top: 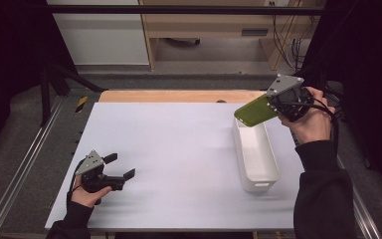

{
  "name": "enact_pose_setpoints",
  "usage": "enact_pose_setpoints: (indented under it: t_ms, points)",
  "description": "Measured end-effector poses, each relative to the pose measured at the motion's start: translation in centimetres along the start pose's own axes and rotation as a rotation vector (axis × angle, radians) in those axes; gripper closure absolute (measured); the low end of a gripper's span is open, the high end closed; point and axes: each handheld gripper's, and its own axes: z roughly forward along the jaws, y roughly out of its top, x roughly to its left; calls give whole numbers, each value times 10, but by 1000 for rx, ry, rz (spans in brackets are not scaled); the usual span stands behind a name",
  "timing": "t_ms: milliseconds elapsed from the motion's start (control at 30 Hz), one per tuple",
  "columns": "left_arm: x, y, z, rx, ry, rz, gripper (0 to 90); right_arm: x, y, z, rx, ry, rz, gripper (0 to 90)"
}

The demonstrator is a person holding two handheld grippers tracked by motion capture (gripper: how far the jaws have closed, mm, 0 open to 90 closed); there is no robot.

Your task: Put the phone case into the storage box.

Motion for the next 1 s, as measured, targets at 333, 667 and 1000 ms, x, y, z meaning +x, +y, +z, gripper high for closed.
enact_pose_setpoints:
  t_ms: [333, 667, 1000]
  points:
    - [0, 0, 1, 4, -4, 1, 45, -2, 0, 14, 56, 1, -60, 802]
    - [1, -1, 2, 10, -6, -2, 45, -6, -1, 28, 73, 19, -136, 802]
    - [1, -2, 4, 17, -10, -4, 45, -5, 2, 44, 85, 35, -231, 801]
